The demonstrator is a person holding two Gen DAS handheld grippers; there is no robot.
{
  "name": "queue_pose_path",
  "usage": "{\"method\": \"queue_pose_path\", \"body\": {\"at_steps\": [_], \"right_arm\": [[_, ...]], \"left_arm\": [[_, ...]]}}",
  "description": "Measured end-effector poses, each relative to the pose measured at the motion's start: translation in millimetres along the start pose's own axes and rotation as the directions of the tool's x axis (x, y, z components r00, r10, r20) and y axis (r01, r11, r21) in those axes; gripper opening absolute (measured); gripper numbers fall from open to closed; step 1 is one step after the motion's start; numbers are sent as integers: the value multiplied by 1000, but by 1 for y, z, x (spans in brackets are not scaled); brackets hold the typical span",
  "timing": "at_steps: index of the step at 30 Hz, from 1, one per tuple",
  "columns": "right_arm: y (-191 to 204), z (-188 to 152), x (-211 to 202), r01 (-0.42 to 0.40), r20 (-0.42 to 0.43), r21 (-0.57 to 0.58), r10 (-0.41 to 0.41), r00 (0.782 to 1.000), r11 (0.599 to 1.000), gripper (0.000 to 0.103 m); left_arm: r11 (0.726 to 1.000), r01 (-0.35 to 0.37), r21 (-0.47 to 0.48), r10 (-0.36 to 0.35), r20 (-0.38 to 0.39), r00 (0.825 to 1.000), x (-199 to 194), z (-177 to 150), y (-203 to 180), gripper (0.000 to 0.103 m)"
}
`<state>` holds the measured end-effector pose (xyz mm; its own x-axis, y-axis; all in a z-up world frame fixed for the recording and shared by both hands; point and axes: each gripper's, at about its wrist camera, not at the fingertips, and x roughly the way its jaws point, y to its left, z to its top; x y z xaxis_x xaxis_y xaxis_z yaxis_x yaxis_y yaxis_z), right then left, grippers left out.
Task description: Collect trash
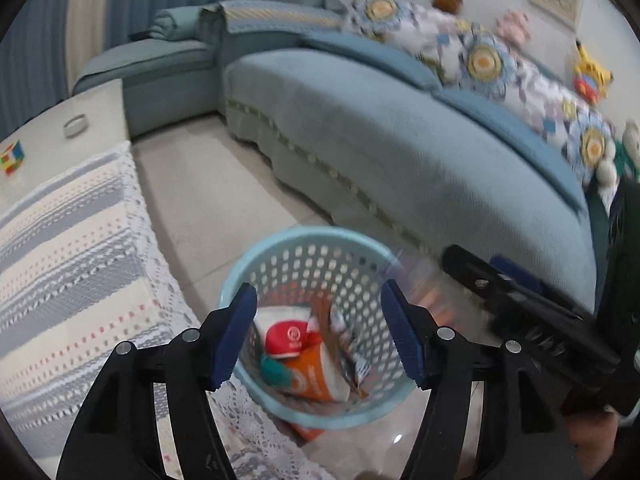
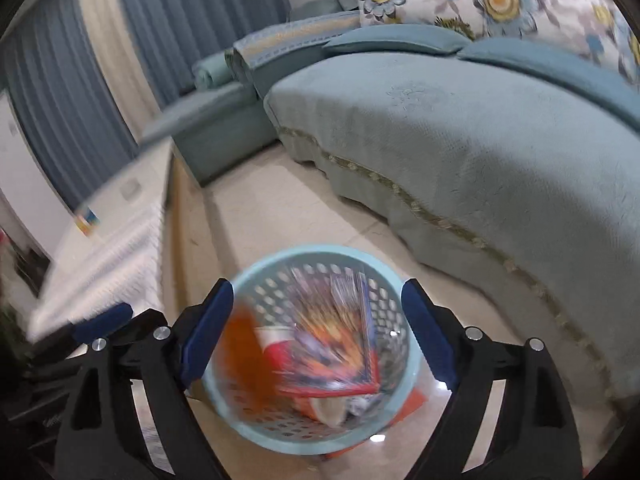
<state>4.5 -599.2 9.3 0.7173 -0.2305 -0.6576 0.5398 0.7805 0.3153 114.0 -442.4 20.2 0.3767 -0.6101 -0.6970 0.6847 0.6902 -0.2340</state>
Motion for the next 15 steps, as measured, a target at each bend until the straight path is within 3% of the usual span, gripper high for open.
{"method": "queue_pose_path", "body": {"at_steps": [4, 9, 15], "right_arm": [[-5, 5, -23, -62, 46, 24, 60, 997, 998, 82], [18, -2, -51, -100, 68, -54, 104, 992, 993, 82], [77, -21, -87, -138, 97, -147, 153, 983, 980, 82]], "left_arm": [[1000, -10, 4, 10, 44, 999, -27, -2, 10, 63], [997, -70, 35, 66, 105, 992, -71, -10, 26, 63], [979, -203, -7, 201, 198, 959, -151, -22, 62, 63]]}}
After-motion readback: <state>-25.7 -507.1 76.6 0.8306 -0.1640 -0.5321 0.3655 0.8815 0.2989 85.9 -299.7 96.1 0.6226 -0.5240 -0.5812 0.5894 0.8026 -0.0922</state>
